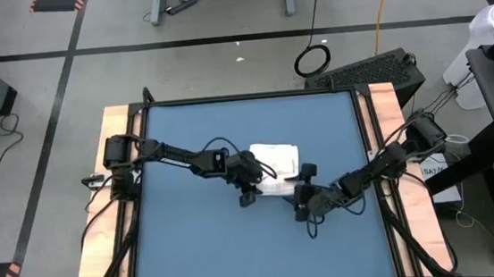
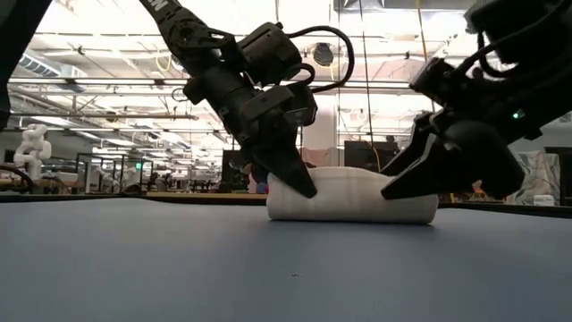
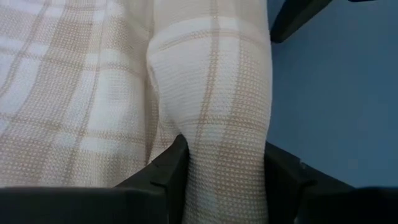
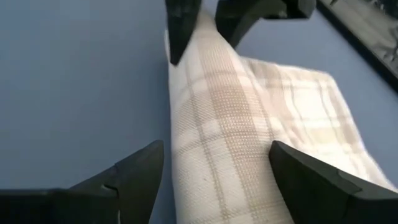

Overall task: Roll towel
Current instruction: Roll the white towel

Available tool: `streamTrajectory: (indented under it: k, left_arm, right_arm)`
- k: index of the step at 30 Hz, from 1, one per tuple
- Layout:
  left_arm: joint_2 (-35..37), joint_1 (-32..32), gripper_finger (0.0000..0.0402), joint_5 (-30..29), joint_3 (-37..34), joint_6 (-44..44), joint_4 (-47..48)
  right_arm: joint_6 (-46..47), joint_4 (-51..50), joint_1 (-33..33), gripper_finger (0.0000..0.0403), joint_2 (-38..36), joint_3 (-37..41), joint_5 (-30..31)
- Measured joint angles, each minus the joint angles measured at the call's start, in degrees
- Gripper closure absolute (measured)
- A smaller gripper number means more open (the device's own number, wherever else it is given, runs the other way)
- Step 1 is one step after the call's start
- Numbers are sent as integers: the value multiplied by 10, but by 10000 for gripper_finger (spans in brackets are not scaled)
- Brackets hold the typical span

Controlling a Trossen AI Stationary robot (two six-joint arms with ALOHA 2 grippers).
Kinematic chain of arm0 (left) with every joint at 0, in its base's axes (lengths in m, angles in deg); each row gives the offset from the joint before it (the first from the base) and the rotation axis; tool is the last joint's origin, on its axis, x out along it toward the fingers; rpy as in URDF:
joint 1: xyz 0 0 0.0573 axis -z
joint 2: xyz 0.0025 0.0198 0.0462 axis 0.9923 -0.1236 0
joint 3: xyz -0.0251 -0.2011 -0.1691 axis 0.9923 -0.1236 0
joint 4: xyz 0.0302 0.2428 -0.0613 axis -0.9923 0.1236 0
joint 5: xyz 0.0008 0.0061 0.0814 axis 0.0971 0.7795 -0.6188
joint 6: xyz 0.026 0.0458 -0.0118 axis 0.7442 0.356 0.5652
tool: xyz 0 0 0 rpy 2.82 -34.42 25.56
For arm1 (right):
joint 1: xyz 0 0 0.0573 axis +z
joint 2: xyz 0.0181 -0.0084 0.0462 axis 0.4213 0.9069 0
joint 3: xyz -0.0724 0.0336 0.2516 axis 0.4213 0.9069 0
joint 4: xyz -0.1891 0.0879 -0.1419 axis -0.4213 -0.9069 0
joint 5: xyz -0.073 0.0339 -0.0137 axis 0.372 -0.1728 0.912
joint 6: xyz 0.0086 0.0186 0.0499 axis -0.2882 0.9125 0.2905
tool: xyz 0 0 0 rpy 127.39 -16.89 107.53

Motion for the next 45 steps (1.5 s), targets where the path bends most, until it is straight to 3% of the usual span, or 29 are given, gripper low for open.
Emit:
streamTrajectory:
  k: [8,16,20,29,33,42,45]
  left_arm:
    - [0,2,247,-13,-1,9,-9]
    - [0,2,247,-13,-1,19,-4]
    - [0,2,247,-8,-1,21,-4]
    - [0,2,247,-6,-1,23,-4]
    - [0,2,247,-7,-1,23,-4]
    - [0,2,247,-7,-1,22,-21]
    - [0,2,237,-7,-1,21,-25]
  right_arm:
    - [44,5,-15,117,29,-1,-16]
    - [-80,48,6,117,-6,1,8]
    - [-86,30,-8,117,-6,1,8]
    - [8,1,-63,118,-5,0,-101]
    - [39,-14,-68,119,-5,-1,-118]
    - [85,-47,-77,28,-5,-2,-156]
    - [84,-50,-84,20,-5,-1,-168]
